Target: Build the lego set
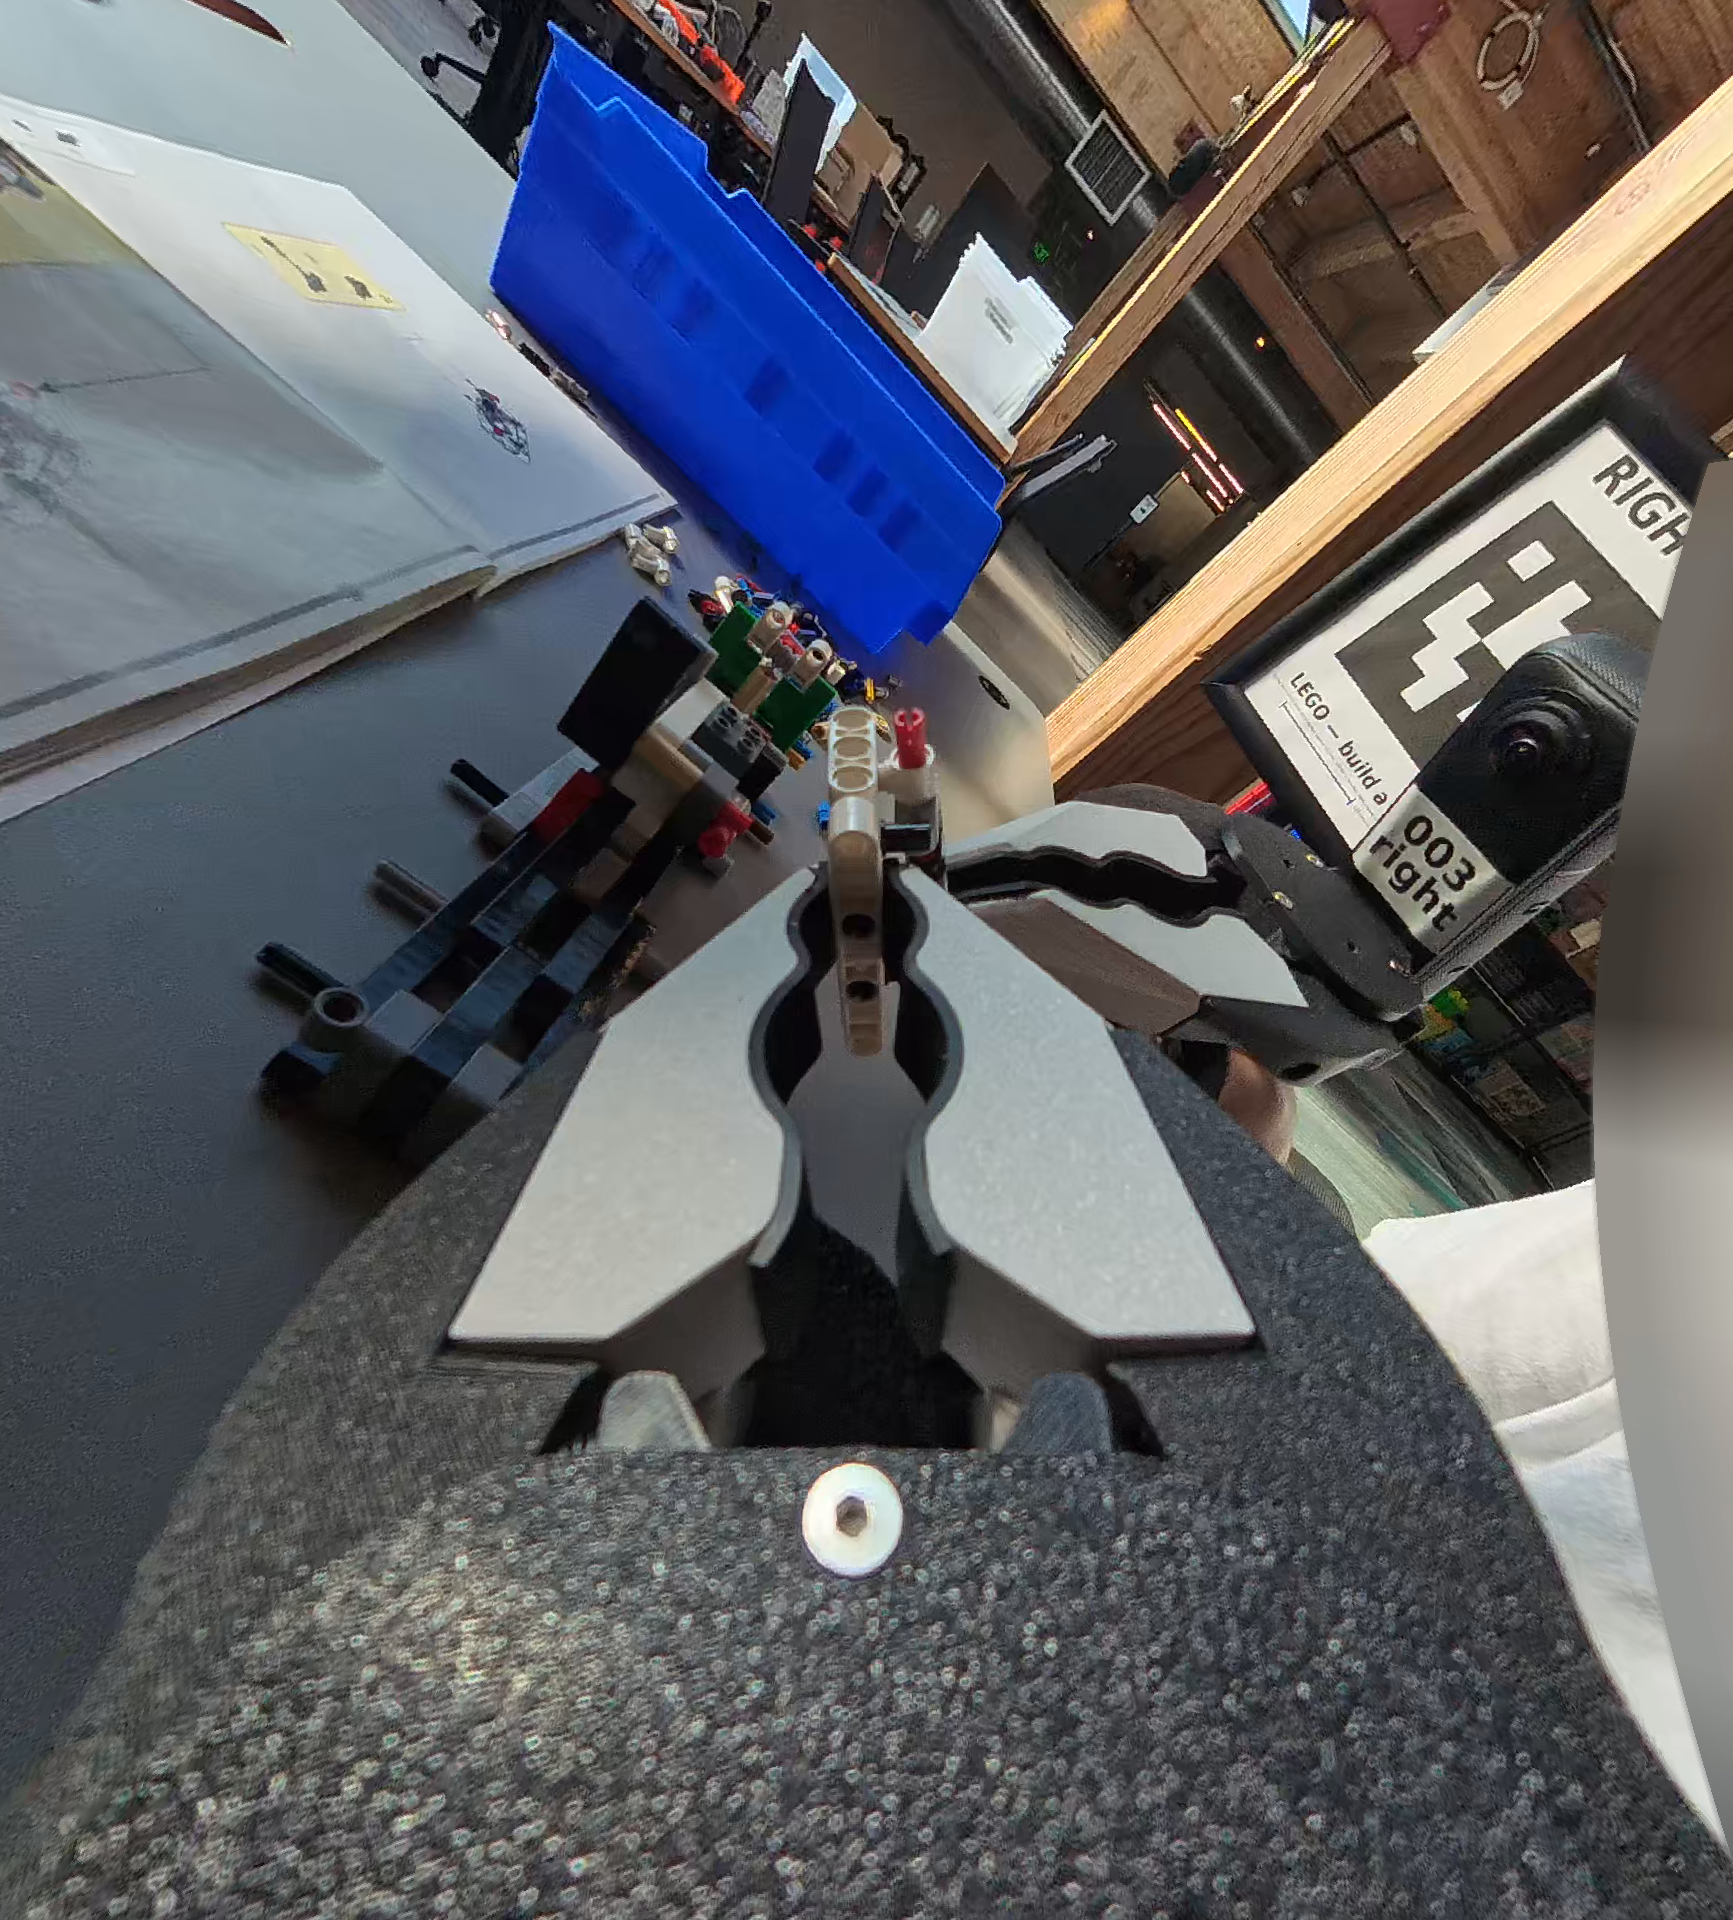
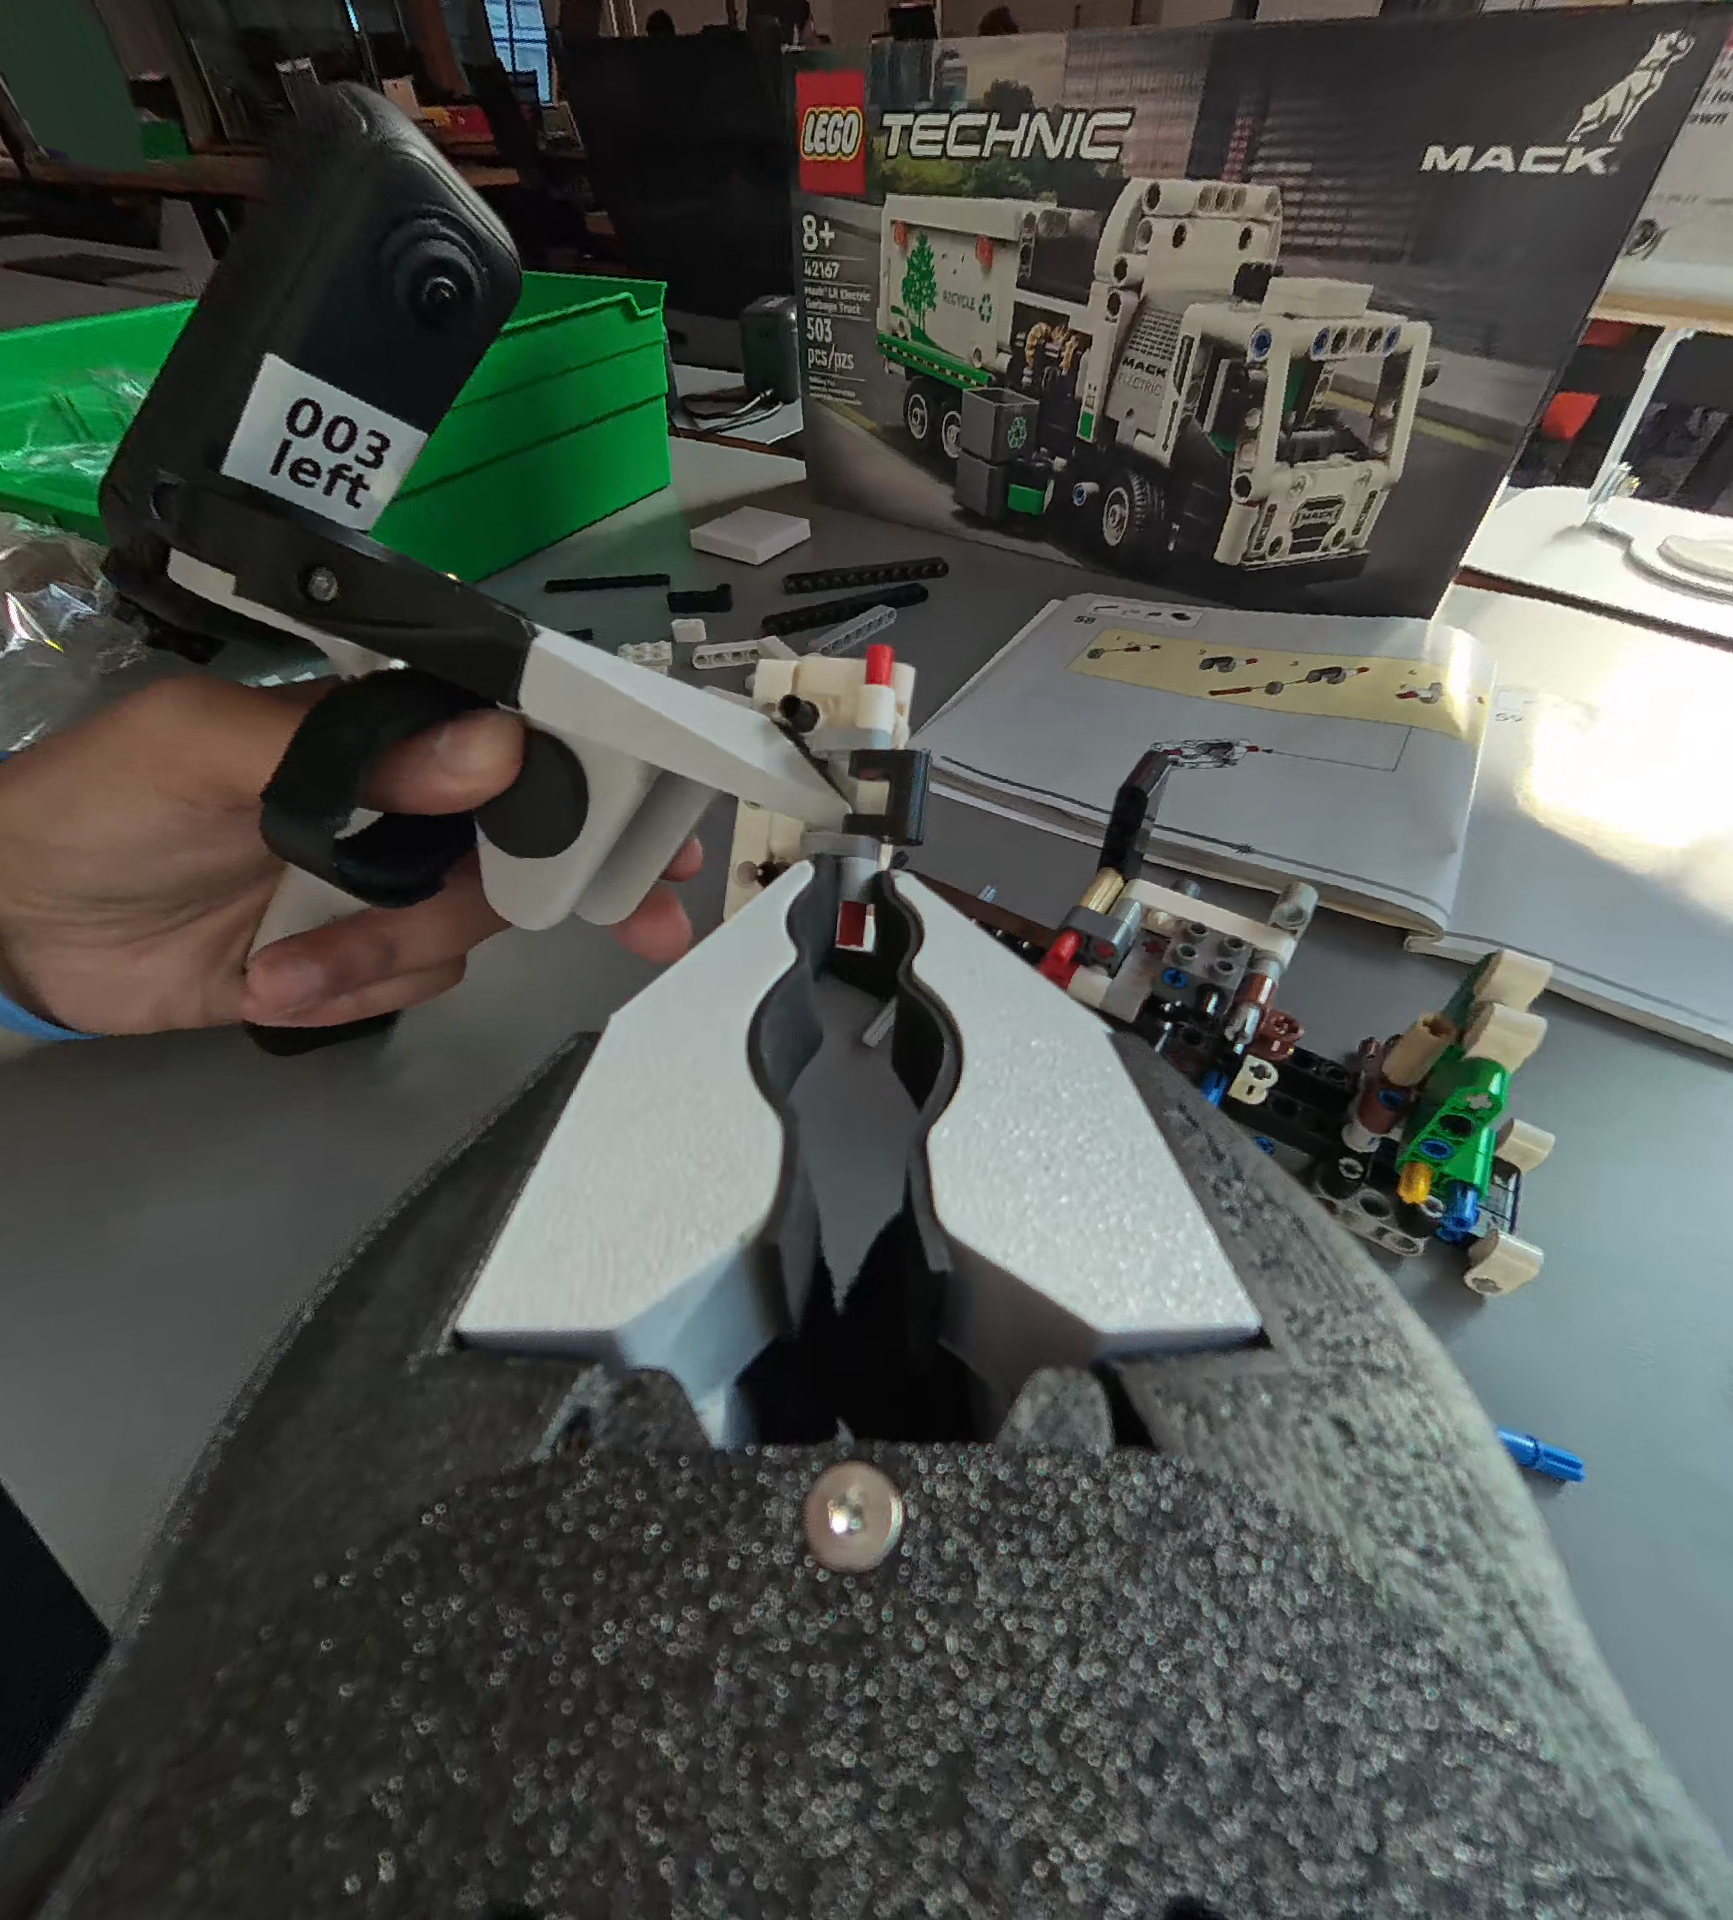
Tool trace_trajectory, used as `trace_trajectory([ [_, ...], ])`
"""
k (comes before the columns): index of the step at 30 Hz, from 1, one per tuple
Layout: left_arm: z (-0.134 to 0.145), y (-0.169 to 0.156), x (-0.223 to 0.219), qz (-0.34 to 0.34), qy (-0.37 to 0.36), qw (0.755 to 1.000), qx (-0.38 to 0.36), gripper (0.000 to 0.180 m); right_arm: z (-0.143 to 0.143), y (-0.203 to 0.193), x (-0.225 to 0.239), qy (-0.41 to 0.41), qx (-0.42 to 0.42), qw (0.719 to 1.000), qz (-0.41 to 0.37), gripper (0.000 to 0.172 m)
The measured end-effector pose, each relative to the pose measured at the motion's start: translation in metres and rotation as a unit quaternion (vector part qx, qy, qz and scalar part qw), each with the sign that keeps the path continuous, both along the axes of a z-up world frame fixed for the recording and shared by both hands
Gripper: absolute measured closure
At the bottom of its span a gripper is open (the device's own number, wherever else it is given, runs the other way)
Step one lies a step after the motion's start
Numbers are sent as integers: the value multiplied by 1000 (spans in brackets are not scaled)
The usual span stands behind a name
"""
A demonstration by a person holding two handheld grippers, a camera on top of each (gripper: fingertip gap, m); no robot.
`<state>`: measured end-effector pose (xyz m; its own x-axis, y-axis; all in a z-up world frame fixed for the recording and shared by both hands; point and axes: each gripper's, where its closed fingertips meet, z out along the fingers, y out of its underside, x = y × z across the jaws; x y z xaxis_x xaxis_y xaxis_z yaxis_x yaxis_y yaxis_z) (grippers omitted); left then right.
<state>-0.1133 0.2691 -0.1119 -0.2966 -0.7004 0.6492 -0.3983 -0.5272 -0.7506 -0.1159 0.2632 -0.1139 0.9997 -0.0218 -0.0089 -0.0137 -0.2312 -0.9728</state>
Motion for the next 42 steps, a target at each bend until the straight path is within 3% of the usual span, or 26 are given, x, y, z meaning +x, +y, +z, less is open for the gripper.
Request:
trace_trajectory([
  [4,-4,1,0,4,10,1000,-3,175,-6,0,-1,44,-20,998,29,166],
  [11,-6,1,1,14,11,1000,20,175,-10,1,1,-31,-38,999,8,166],
  [16,-1,0,0,13,8,999,-44,174,-3,1,2,-45,-13,999,-10,167],
  [25,3,3,-1,14,7,995,-96,174,0,4,1,-84,-3,996,-27,165],
  [28,5,1,-1,8,-5,998,-68,174,1,2,1,-40,-8,999,-8,165],
  [32,15,-12,-5,-44,-56,997,22,174,13,-10,-8,47,-11,995,85,165],
  [35,13,-13,-5,-52,-61,995,59,174,12,-18,-6,66,-37,987,139,152],
  [42,6,-11,-2,-15,-52,989,136,175,31,-8,8,-8,-21,993,113,148],
])
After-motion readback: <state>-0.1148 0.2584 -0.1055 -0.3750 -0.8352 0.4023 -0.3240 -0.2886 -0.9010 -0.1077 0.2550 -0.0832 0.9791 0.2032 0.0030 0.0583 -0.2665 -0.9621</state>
